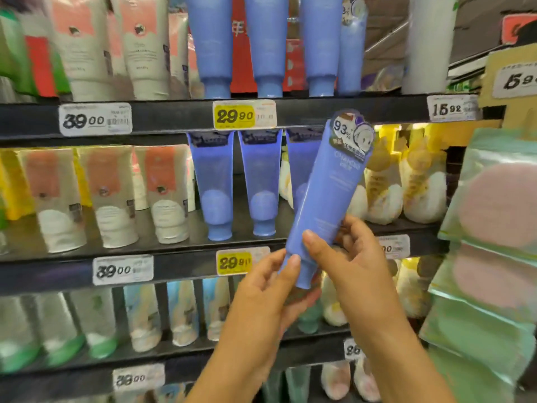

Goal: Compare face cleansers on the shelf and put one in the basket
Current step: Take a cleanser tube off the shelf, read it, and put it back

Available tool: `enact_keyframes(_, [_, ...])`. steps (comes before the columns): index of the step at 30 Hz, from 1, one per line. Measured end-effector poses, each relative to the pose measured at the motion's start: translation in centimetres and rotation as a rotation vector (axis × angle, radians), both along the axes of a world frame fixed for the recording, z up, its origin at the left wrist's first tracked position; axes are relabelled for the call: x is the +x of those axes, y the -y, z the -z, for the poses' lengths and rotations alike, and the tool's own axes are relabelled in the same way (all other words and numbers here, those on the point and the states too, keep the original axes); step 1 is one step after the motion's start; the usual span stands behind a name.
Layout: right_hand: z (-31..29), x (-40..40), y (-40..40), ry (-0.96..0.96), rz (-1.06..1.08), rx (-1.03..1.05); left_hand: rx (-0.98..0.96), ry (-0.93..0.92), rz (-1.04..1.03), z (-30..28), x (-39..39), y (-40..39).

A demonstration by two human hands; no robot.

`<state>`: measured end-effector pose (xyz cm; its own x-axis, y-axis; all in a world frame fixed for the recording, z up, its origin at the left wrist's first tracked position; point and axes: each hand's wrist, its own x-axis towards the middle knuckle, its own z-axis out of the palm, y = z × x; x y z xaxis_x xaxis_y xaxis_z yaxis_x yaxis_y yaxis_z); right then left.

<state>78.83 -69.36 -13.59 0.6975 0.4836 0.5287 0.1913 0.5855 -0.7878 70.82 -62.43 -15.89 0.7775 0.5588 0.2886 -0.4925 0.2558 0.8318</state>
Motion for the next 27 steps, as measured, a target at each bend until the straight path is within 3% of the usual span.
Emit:
enact_keyframes(20, [8.9, -10.9, 0.2, -0.278, 0.072, -0.278, -0.518, -0.154, 0.143, 9.1, -12.4, -0.4])
enact_keyframes(27, [10.7, -12.9, 0.7, -0.420, 0.054, -0.277, -0.564, -0.252, 0.150, 11.0, -14.9, -0.1])
